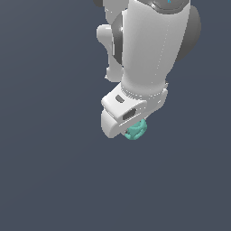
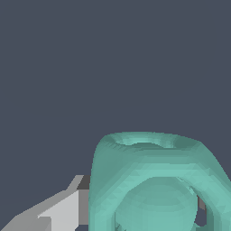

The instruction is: Pick up the object and move it to a goal position.

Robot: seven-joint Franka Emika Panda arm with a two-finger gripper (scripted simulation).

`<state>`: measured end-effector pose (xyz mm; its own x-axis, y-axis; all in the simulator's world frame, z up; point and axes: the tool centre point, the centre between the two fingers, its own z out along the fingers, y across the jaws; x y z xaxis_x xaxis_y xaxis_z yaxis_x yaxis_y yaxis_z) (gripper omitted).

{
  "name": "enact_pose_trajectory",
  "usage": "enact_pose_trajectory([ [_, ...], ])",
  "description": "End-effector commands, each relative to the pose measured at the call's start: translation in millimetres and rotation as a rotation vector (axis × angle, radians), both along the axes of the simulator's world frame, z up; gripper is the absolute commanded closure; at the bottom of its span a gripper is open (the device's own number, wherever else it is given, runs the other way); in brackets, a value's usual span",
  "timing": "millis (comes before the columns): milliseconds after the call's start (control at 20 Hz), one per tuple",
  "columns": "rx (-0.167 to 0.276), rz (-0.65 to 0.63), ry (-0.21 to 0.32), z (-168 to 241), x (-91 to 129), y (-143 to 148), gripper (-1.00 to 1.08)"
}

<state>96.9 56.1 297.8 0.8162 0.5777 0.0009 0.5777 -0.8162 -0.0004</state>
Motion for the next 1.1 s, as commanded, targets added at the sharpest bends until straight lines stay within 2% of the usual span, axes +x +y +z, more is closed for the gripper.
enact_pose_trajectory([
  [0, 0.0, 0.0, 0.0, 11.1, 6.6, 3.0, 1.08],
  [500, 0.0, 0.0, 0.001, 39.9, 25.1, 11.0, 1.08],
  [1050, 0.0, 0.0, 0.001, 49.0, 31.5, 13.5, 1.08],
])
